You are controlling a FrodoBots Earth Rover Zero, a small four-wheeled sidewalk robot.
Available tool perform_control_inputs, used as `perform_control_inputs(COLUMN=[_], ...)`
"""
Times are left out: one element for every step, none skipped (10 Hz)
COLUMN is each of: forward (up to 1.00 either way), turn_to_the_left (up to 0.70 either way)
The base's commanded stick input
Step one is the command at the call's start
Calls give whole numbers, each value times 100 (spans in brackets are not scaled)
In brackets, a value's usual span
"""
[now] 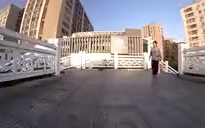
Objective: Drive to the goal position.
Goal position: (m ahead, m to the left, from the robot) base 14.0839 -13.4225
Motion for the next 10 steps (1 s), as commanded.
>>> perform_control_inputs(forward=[45,45,45,45,45,45,45,45,45,45], turn_to_the_left=[3,19,27,27,15,1,0,0,0,0])
